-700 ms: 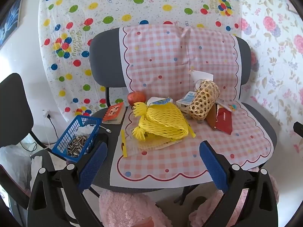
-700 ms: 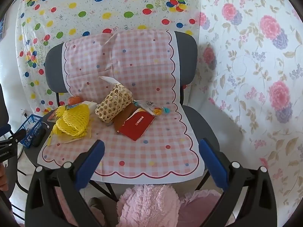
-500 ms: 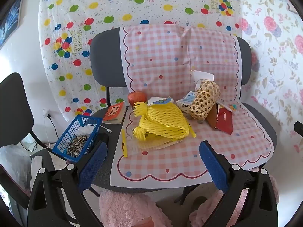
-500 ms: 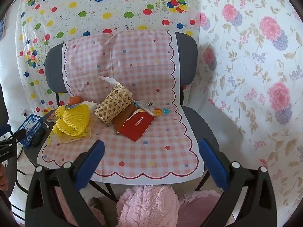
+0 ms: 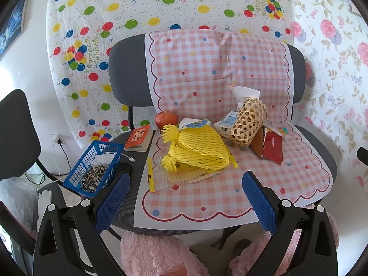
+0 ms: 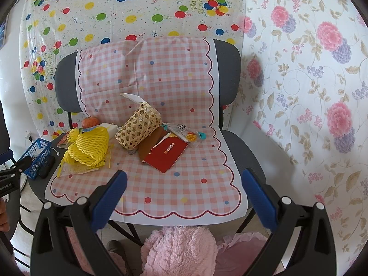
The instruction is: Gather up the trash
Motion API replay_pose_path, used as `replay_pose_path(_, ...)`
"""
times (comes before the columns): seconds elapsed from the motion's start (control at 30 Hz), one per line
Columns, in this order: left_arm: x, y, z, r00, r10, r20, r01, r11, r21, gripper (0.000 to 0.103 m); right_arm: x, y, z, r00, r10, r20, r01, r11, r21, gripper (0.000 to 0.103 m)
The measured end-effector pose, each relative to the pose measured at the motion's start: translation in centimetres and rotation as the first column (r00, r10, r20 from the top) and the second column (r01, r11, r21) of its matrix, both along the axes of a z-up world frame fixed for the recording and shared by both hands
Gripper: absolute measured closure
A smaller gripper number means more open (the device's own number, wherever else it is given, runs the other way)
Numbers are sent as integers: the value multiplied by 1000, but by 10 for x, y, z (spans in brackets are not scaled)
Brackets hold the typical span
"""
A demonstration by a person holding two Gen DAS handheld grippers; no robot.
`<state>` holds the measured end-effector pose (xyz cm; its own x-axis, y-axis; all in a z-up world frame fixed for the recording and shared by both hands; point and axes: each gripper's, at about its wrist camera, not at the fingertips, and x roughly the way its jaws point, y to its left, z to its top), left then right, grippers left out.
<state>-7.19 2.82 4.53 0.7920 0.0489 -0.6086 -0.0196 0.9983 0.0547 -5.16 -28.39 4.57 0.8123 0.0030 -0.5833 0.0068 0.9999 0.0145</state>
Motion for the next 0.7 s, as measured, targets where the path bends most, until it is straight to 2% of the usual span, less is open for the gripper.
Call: replay_pose_path(0.7, 1, 0, -2, 1000, 3, -4, -3, 1000, 0, 6, 5, 2, 0, 1000, 0, 6, 0, 1000, 4, 6)
